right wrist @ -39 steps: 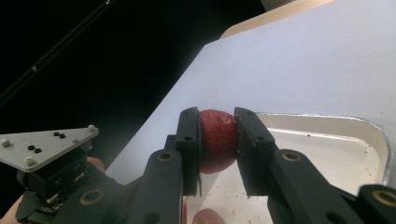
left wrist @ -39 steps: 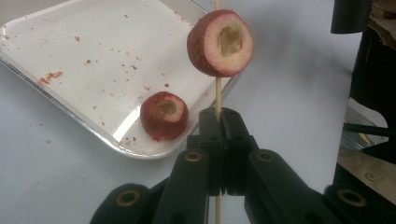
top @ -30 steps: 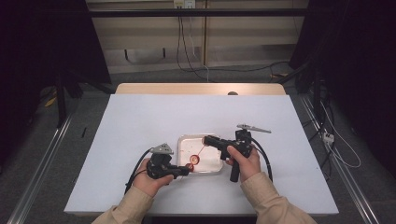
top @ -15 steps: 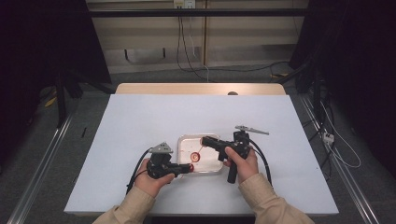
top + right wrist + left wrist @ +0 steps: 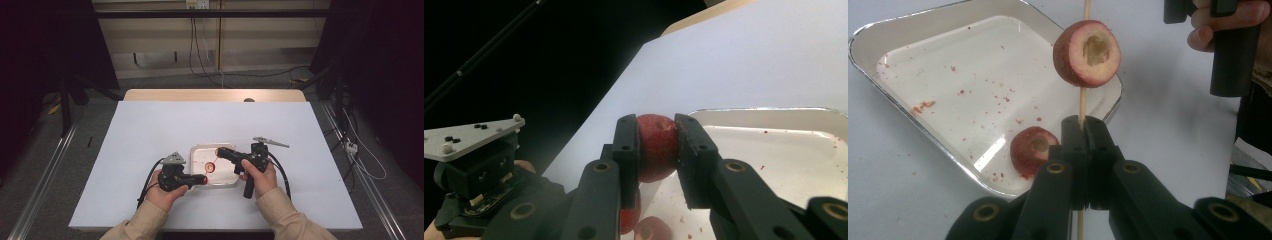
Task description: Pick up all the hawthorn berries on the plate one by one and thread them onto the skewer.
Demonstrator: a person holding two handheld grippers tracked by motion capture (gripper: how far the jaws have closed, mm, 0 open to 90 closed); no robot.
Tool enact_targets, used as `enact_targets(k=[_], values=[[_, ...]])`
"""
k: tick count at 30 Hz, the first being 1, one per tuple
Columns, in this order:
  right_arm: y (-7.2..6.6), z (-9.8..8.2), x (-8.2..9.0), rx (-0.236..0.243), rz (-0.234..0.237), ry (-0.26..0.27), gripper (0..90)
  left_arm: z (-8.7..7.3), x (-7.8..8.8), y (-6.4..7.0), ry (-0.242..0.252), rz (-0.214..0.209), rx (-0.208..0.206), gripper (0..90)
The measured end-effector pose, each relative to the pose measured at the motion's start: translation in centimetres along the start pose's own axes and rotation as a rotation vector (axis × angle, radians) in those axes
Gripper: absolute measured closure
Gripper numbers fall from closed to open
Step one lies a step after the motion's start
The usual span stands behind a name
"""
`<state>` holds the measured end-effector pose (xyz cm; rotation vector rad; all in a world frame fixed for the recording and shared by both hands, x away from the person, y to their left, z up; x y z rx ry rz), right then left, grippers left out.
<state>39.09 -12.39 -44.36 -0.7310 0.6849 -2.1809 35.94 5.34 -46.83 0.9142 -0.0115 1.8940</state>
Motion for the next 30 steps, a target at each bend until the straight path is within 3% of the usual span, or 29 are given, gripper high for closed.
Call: enact_targets(k=[5, 12, 18, 19, 20, 21, 22, 25, 28, 30], values=[[0.4, -0.2, 0.2, -0.032, 0.006, 0.002, 72.8, 0.1, 0.0, -0.1, 0.006, 0.008, -0.005, 89.5], [0.4, -0.4, 0.0, -0.019, -0.006, -0.008, 72.9, 0.1, -0.2, -0.1, -0.002, 0.013, -0.004, 89.6], [0.0, -0.4, 0.0, -0.030, 0.016, 0.000, 72.9, 0.2, -0.3, 0.1, -0.003, 0.005, -0.008, 89.8], [-0.2, -0.5, -0.2, -0.024, 0.022, 0.000, 73.0, 0.2, -0.4, 0.2, -0.008, 0.014, -0.015, 89.8], [-0.4, -0.6, -0.3, -0.018, 0.018, -0.007, 73.0, 0.4, -0.4, 0.3, 0.020, -0.010, -0.001, 89.8], [-0.7, -0.9, -0.5, -0.008, 0.029, -0.049, 73.0, 0.6, -0.3, 0.3, 0.016, 0.013, -0.007, 89.9], [-1.1, -1.1, -0.8, 0.010, 0.032, -0.034, 73.0, 0.6, -0.3, 0.3, 0.020, 0.039, -0.025, 89.9], [-1.4, -0.8, -0.8, 0.028, 0.020, -0.021, 72.9, 0.8, 0.1, 0.2, 0.042, 0.013, -0.002, 89.9], [-1.2, -0.9, -1.0, 0.011, 0.025, -0.039, 72.5, 0.4, -0.1, 0.1, 0.018, 0.002, 0.008, 89.9], [-1.3, -1.1, -1.1, 0.043, 0.020, -0.045, 70.3, 0.4, -0.1, 0.0, 0.019, -0.007, 0.017, 89.8]])
Point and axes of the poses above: each handheld gripper's, and its own axes: x roughly backward along the jaws, z roughly out of its top, y roughly to its right, the point moved 6 cm from there along -x, roughly forward along the jaws, and after that the axes turned 2 degrees about -y, right-handed, at the moved point
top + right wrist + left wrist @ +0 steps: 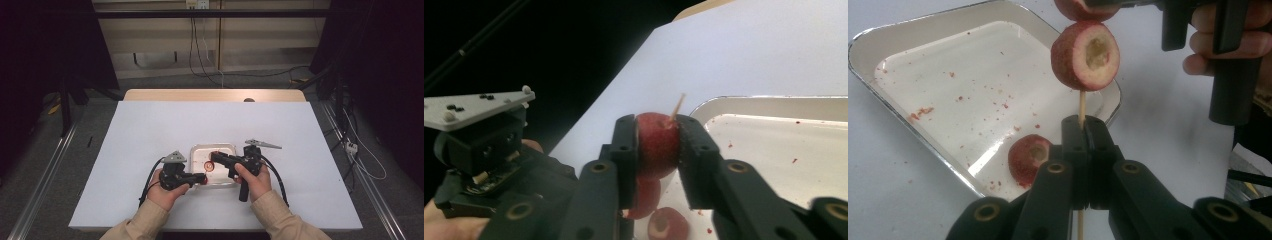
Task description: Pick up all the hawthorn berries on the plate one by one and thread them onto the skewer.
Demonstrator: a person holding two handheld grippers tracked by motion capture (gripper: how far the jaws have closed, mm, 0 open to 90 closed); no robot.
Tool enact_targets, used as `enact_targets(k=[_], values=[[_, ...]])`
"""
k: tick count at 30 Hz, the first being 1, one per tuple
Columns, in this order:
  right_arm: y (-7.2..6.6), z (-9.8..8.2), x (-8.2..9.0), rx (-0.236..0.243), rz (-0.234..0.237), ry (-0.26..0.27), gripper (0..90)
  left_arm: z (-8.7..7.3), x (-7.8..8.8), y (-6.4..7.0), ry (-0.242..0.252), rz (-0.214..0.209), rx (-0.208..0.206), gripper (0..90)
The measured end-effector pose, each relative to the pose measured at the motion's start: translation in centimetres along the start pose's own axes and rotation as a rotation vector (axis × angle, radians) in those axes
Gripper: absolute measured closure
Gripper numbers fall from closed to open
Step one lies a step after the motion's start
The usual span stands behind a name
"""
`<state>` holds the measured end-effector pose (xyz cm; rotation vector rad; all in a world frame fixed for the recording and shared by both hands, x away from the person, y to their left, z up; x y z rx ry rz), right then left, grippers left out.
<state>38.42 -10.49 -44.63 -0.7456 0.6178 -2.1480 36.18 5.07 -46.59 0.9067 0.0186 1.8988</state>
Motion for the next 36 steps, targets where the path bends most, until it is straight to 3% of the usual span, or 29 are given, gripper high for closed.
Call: enact_targets(k=[2, 5, 12, 13, 14, 17, 21, 26, 30, 32, 36], values=[[0.2, 0.0, -0.1, -0.001, -0.007, -0.003, 58.8, 0.1, 0.2, -0.2, 0.002, 0.010, 0.000, 89.7], [0.5, 0.3, 0.1, 0.020, -0.023, 0.012, 56.2, -0.1, 0.4, -0.5, 0.000, 0.028, 0.002, 89.7], [0.4, 0.3, -0.1, 0.000, -0.006, 0.000, 52.4, 0.1, 0.2, -0.1, 0.008, 0.006, -0.012, 89.6], [0.3, 0.3, -0.3, -0.007, -0.008, -0.004, 55.4, 0.1, 0.1, 0.0, 0.013, 0.006, -0.020, 89.5], [0.3, 0.1, -0.4, -0.009, -0.010, -0.012, 67.3, 0.2, 0.1, 0.1, 0.012, 0.006, -0.025, 89.3], [0.0, 0.2, -0.6, -0.015, 0.013, -0.006, 72.2, 0.1, 0.0, 0.1, 0.009, -0.009, -0.030, 86.2], [0.5, 0.8, -0.1, -0.021, 0.000, 0.015, 72.3, -0.2, -0.1, 0.2, -0.015, -0.017, -0.043, 78.4], [0.6, 1.3, 0.4, -0.049, 0.011, 0.042, 72.4, -0.6, -0.4, 0.5, -0.058, -0.029, -0.060, 77.2], [0.5, 1.7, 0.6, -0.041, 0.016, 0.055, 72.5, -0.7, -0.3, 0.4, -0.067, -0.036, -0.032, 88.5], [0.5, 1.7, 0.6, -0.049, 0.014, 0.060, 72.5, -0.6, -0.2, 0.4, -0.063, -0.046, -0.018, 89.5], [0.1, 1.8, 0.6, -0.040, 0.008, 0.093, 72.7, -0.3, 0.0, 0.4, -0.051, -0.008, -0.019, 90.0]])
Point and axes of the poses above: each handheld gripper's, and its own axes: x roughly backward along the jaws, z roughly out of its top, y roughly to its right, the point moved 6 cm from there along -x, roughly forward along the jaws, and after that the axes turned 2 degrees about -y, right-handed, at the moved point
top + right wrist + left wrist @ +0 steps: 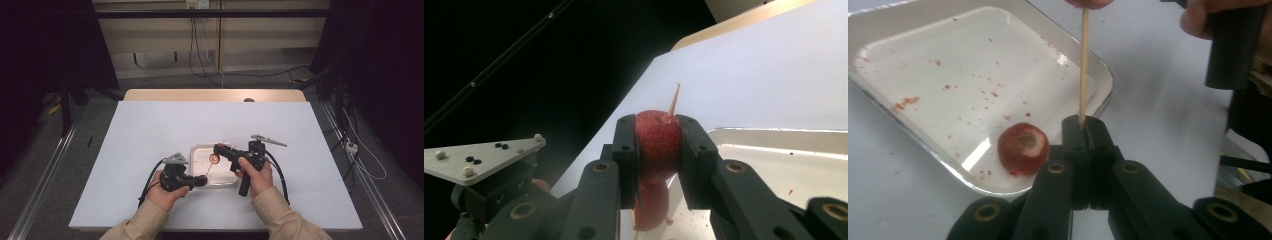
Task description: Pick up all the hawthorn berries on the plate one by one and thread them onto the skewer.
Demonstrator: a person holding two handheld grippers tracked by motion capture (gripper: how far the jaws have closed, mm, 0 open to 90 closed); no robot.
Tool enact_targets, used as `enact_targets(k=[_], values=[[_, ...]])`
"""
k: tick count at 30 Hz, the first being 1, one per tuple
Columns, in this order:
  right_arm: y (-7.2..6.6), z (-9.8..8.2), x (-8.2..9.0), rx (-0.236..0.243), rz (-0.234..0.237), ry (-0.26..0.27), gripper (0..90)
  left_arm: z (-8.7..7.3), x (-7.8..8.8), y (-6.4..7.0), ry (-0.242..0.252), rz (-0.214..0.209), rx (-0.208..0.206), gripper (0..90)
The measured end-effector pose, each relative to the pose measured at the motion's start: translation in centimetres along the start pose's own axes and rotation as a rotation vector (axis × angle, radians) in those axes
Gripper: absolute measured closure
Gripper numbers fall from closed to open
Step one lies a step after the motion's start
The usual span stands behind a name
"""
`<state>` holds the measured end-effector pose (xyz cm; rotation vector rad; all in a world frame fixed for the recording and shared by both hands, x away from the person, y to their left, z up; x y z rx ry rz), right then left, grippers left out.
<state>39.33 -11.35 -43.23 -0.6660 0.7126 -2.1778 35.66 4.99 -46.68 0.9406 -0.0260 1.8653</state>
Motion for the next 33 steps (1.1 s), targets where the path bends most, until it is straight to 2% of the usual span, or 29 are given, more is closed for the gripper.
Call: enact_targets(k=[4, 5, 6, 8, 9, 10, 11, 14, 16, 20, 22, 23, 27, 29, 31, 33], values=[[-0.1, 0.1, 0.1, 0.024, -0.016, -0.017, 72.8, 0.0, -0.1, -0.1, -0.002, 0.004, 0.014, 90.0], [-0.1, 0.0, 0.1, 0.036, -0.022, -0.019, 72.9, 0.0, -0.1, -0.1, 0.009, 0.003, 0.019, 90.0], [-0.2, -0.1, 0.1, 0.037, -0.018, -0.030, 72.9, 0.3, -0.1, 0.0, 0.040, -0.021, 0.035, 90.0], [-0.5, -1.5, -0.5, 0.037, 0.005, -0.105, 72.9, 1.0, 0.0, 0.2, 0.046, -0.006, 0.025, 90.0], [-0.9, -2.0, -0.8, 0.050, 0.005, -0.116, 72.9, 1.0, 0.0, 0.1, 0.036, 0.000, 0.025, 90.0], [-1.1, -2.0, -1.0, 0.088, -0.007, -0.104, 72.8, 1.0, 0.0, 0.0, 0.050, 0.000, 0.036, 90.0], [-1.2, -1.9, -1.1, 0.094, -0.009, -0.099, 72.8, 1.0, 0.1, -0.1, 0.052, -0.010, 0.043, 90.0], [-0.9, -1.9, -1.4, 0.052, 0.023, -0.102, 72.5, 0.8, 0.5, -0.3, 0.042, -0.013, 0.048, 90.0], [-1.1, -2.1, -1.5, 0.092, 0.017, -0.105, 72.5, 0.7, 0.4, -0.4, 0.032, -0.011, 0.050, 90.0], [-1.1, -2.1, -1.7, 0.086, 0.026, -0.104, 71.7, 0.7, 0.7, -0.5, 0.038, -0.002, 0.056, 90.0], [-1.1, -2.1, -1.7, 0.095, 0.020, -0.100, 54.7, 0.6, 0.8, -0.8, 0.044, 0.007, 0.059, 90.0], [-1.0, -2.1, -1.7, 0.083, 0.015, -0.105, 51.0, 0.6, 0.8, -0.9, 0.045, 0.005, 0.064, 90.0], [-1.0, -1.7, -1.3, 0.082, 0.014, -0.085, 45.5, 0.4, 1.1, -1.2, 0.044, 0.017, 0.066, 90.0], [-0.7, -1.5, -1.1, 0.086, -0.012, -0.081, 39.3, 0.4, 1.5, -1.5, 0.052, 0.029, 0.066, 89.9], [0.0, -1.5, -1.0, 0.097, -0.044, -0.101, 35.3, 0.3, 2.1, -2.0, 0.064, 0.041, 0.075, 89.9], [0.9, -2.0, -1.1, 0.103, -0.085, -0.143, 32.2, 0.3, 2.6, -2.4, 0.081, 0.050, 0.088, 89.9]])
Point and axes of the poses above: each handheld gripper's, and its own axes: x roughly backward along the jaws, z roughly out of its top, y roughly to its right, the point moved 6 cm from there along -x, roughly forward along the jaws, and after that the axes turned 2 degrees about -y, right-handed, at the moved point
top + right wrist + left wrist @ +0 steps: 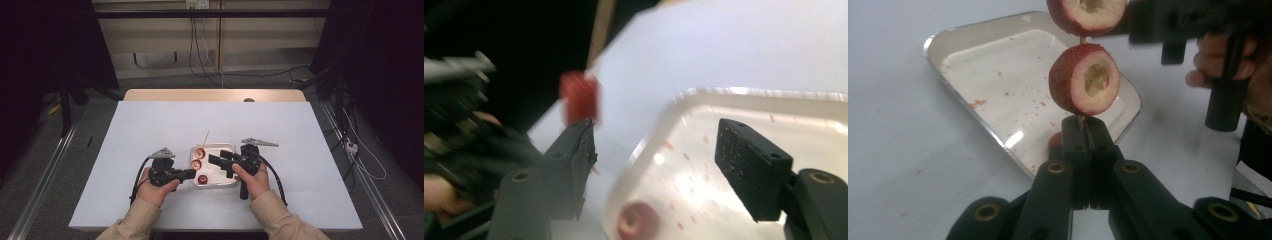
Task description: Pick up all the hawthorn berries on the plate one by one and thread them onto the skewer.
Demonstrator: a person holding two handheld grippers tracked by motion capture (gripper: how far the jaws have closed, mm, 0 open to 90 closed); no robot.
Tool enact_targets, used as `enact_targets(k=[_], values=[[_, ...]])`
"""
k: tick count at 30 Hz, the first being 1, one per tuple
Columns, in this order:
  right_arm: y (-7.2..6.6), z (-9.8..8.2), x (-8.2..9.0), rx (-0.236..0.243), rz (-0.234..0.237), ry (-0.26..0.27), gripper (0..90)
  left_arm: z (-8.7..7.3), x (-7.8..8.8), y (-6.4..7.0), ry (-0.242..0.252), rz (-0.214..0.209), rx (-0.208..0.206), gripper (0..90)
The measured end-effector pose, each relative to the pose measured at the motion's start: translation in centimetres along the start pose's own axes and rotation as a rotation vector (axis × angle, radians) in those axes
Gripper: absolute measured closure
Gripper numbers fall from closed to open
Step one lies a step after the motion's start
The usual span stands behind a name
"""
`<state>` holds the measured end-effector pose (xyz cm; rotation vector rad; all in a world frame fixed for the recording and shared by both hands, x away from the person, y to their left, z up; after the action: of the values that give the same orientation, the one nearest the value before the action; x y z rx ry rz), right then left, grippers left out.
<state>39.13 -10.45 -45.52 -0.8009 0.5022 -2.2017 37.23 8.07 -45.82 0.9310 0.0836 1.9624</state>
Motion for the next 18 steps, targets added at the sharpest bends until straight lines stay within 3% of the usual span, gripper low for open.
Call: enact_targets(k=[4, 7, 12, 14, 18], values=[[0.5, -2.0, -1.4, 0.040, -0.034, -0.097, 34.9, 0.0, 0.5, -0.3, 0.006, 0.008, -0.002, 89.8], [0.3, -3.3, -2.4, 0.069, -0.027, -0.146, 41.9, -0.1, 0.5, -0.2, -0.001, 0.005, -0.012, 89.8], [0.2, -4.2, -3.0, 0.125, -0.043, -0.182, 50.1, -0.1, 0.6, -0.2, 0.000, 0.003, -0.014, 89.8], [0.1, -4.2, -3.1, 0.127, -0.042, -0.184, 50.3, -0.1, 0.6, -0.2, 0.000, 0.002, -0.014, 89.8], [-0.3, -4.5, -3.4, 0.180, -0.046, -0.201, 51.0, -0.1, 0.6, -0.2, 0.000, 0.003, -0.014, 89.7]])
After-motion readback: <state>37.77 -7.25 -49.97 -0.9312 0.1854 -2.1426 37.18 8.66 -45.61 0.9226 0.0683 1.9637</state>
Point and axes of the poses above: each handheld gripper's, and its own axes: x roughly backward along the jaws, z roughly out of its top, y roughly to its right, the point moved 6 cm from there along -x, roughly forward along the jaws, and after that the axes turned 2 degrees about -y, right-handed, at the moved point
